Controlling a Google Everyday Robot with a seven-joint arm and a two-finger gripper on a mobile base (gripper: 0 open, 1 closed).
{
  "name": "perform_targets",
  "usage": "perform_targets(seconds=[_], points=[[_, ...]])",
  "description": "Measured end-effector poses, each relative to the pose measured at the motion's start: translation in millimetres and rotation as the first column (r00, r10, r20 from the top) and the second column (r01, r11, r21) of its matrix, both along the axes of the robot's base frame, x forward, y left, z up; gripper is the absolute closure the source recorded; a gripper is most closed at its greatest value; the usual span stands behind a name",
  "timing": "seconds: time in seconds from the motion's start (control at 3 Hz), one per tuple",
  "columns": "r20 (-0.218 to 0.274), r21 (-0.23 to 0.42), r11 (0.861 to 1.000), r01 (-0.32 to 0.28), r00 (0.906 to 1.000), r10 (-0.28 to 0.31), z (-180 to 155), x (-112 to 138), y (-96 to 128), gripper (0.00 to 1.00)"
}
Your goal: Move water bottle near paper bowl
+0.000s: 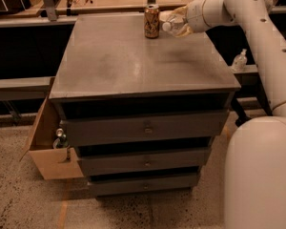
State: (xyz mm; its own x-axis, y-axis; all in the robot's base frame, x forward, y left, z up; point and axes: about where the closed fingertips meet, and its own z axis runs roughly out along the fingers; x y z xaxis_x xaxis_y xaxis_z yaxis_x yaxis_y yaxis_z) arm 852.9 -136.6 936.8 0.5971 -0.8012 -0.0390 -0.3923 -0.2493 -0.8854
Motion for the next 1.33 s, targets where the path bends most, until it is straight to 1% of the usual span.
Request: perform_targets(seconds=[0.33,0.67,1.0,1.33], points=[[-0.013,0.007,1.0,0.012,0.9998,-0.012,-6,15,-6,1.0],[-0.033,0.027,0.999,0.026,0.9992,-0.025,-18,27,-11,0.82],[-0.055,0.048,0.998,0.032,0.9981,-0.029,-30,36,-7,0.58],[-0.074,0.055,0.998,0.025,0.9971,-0.021,-41,42,3,0.35]])
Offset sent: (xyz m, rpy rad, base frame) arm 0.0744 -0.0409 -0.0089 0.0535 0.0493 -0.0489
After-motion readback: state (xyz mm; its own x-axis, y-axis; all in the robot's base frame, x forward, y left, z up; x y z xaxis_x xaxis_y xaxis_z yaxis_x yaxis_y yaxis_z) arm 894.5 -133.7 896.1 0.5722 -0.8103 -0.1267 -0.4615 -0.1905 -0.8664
